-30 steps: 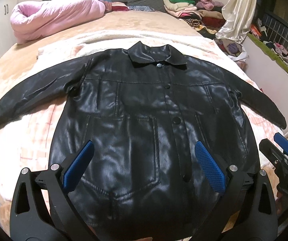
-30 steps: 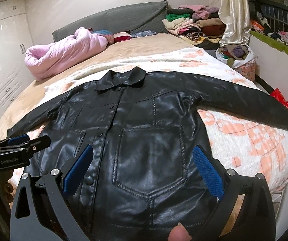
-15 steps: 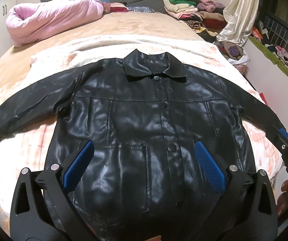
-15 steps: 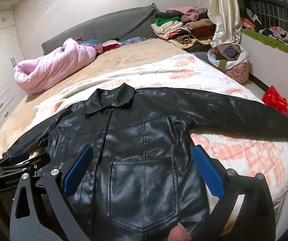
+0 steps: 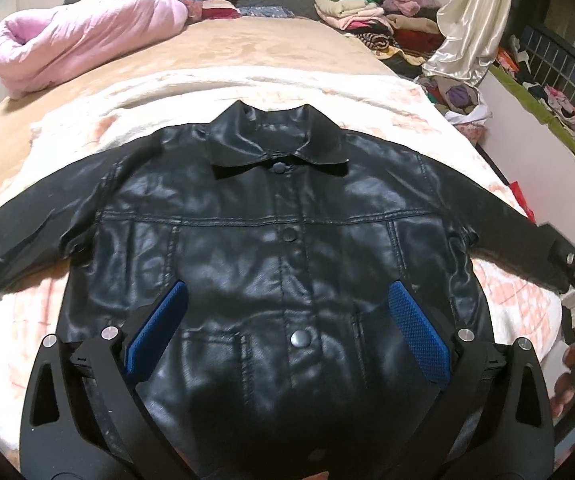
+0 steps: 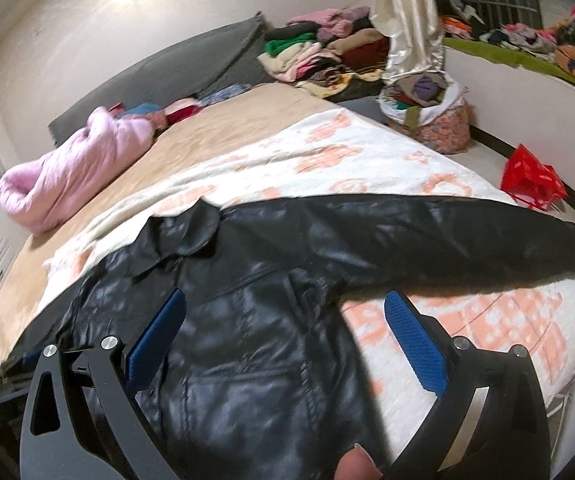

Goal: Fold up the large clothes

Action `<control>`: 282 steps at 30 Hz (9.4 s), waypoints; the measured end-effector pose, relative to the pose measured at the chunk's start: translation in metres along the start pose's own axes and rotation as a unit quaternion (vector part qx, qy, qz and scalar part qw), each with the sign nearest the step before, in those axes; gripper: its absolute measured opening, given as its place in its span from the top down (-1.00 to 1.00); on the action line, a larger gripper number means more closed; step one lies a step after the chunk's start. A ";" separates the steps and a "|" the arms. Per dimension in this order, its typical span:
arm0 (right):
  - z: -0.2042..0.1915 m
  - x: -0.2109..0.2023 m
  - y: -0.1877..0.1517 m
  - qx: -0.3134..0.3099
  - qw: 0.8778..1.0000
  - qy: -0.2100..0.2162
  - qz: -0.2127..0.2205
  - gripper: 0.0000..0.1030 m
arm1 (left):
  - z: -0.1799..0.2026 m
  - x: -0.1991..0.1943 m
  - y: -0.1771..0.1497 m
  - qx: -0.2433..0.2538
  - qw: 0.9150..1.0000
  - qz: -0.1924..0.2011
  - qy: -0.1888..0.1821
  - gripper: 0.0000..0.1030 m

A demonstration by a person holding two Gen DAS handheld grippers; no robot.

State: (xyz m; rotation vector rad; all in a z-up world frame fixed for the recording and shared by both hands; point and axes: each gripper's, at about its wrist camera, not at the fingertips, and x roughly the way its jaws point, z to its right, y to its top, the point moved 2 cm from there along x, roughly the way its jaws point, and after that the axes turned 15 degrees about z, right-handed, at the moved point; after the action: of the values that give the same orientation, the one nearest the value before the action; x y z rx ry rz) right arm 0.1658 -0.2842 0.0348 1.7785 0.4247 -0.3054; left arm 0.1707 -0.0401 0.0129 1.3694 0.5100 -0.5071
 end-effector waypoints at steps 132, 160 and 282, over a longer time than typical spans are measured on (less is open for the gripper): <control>-0.065 0.044 -0.018 -0.098 0.943 0.317 -0.025 -0.53 | -0.099 0.095 -0.023 -0.259 0.949 -0.111 -0.139 0.79; 0.049 0.087 0.007 -0.009 0.994 0.105 0.019 -0.28 | -0.140 0.018 0.064 -0.141 0.982 0.024 -0.126 1.00; -0.200 0.053 -0.073 -0.182 0.956 0.227 -0.040 -0.91 | -0.226 -0.035 -0.025 -0.087 0.995 0.035 0.017 -0.82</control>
State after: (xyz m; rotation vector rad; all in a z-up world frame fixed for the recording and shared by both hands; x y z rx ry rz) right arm 0.1772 -0.0680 -0.0024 1.4600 0.8259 0.1298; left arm 0.1171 0.1823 -0.0147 1.2252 0.5191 -0.3738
